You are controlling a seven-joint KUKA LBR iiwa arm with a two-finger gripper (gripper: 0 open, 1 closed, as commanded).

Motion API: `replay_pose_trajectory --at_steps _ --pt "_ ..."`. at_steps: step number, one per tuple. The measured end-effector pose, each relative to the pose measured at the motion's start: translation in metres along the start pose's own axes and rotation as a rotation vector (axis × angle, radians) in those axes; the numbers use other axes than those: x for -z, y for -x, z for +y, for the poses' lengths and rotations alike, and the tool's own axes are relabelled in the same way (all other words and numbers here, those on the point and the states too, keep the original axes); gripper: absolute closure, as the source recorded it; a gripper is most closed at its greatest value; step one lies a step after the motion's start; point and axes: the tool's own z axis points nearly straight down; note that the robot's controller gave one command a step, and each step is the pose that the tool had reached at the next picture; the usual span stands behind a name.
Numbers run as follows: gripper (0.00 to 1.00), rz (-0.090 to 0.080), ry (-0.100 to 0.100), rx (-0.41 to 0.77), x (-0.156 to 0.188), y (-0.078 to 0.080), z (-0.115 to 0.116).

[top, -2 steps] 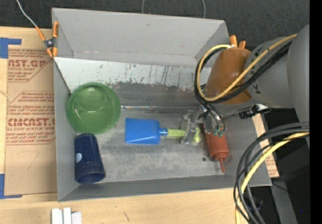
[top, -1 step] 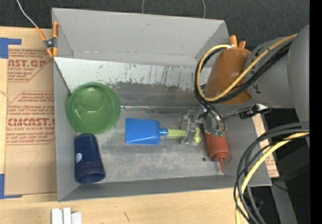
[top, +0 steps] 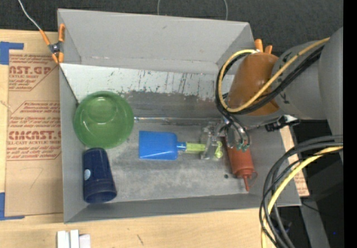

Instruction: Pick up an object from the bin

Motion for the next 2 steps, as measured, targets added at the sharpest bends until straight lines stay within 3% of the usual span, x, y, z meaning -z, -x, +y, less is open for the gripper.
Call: replay_pose_trajectory --at_steps 2 --pt "1.0 0.0 0.0 0.0 0.0 0.0 0.0001"
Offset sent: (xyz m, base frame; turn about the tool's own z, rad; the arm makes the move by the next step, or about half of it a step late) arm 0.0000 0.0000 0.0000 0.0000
